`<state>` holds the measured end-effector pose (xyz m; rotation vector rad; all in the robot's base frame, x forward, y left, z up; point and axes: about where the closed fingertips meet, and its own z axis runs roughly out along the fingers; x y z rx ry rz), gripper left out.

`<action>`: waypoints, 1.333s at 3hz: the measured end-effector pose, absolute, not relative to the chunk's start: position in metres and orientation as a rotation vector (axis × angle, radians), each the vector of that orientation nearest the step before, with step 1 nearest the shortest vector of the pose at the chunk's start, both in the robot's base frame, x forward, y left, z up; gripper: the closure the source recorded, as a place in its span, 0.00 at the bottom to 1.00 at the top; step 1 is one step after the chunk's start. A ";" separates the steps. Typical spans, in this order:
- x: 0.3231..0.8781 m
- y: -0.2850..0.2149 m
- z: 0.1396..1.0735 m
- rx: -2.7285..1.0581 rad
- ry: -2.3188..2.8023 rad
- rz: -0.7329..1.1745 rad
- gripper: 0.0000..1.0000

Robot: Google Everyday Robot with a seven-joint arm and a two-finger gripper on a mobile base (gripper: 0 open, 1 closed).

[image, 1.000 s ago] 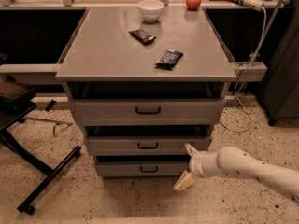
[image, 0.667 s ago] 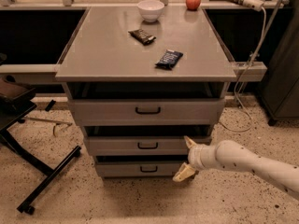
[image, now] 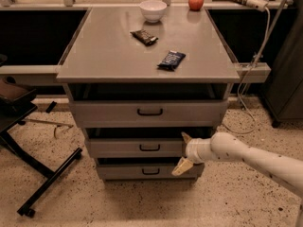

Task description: Open middle drawer

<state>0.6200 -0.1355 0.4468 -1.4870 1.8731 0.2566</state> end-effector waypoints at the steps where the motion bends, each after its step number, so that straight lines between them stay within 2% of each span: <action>1: 0.639 -0.133 0.431 -1.518 1.879 0.273 0.00; 3: 0.645 -0.131 0.415 -1.632 1.917 0.326 0.00; 4: 0.614 -0.136 0.416 -1.752 1.961 0.420 0.00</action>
Offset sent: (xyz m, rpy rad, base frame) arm 0.0509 -0.0003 -0.0277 -0.0594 0.0410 0.0679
